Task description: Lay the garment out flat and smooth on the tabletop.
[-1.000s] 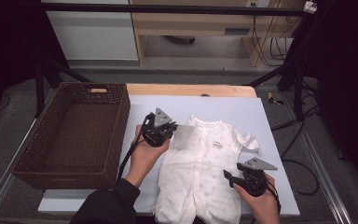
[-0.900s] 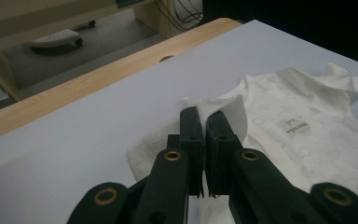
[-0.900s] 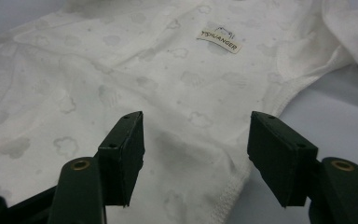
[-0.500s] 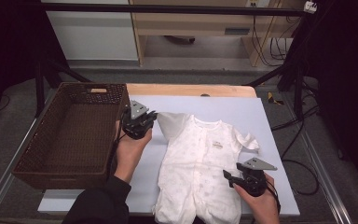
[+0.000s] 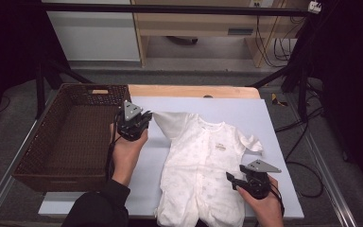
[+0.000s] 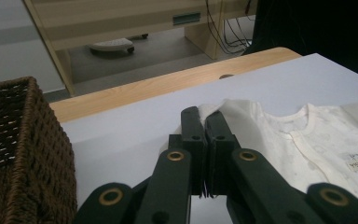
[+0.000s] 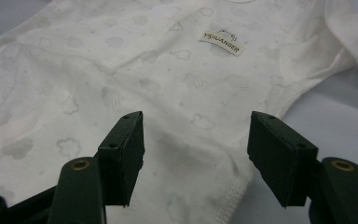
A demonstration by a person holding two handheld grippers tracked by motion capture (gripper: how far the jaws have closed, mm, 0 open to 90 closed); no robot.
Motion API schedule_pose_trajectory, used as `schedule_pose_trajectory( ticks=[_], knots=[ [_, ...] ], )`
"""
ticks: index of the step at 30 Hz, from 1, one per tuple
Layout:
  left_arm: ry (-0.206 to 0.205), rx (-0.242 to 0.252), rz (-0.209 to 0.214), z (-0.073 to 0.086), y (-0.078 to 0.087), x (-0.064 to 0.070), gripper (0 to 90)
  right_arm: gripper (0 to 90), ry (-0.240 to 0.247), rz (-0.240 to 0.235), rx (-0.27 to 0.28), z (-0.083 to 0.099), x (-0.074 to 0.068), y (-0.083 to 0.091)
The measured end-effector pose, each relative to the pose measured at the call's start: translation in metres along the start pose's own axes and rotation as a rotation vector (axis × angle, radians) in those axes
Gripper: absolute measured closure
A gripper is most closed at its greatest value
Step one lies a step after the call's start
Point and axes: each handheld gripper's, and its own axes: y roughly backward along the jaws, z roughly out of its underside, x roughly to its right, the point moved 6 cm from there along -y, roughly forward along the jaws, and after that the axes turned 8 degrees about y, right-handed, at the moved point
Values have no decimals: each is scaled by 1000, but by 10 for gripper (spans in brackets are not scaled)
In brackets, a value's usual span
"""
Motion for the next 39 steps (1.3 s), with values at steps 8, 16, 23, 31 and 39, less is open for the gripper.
schedule_pose_trajectory(
  ticks=[8, 16, 23, 31, 39],
  knots=[
    [11, -22, -37, 1, 1, -10, 887, 366, 0, -1, -3, 0, -1, -1],
    [1, -32, -42, 5, -1, -9, 888, 366, 2, -2, -2, 0, -1, -1],
    [32, -4, -110, -2, 10, -24, 888, 366, 4, -8, -5, 0, -3, -2],
    [60, -13, -116, 2, 10, -34, 888, 366, 2, -7, -7, 0, -3, -2],
    [34, -68, -113, 5, 2, -36, 884, 363, 1, -10, -11, 1, -3, -3]
  ],
)
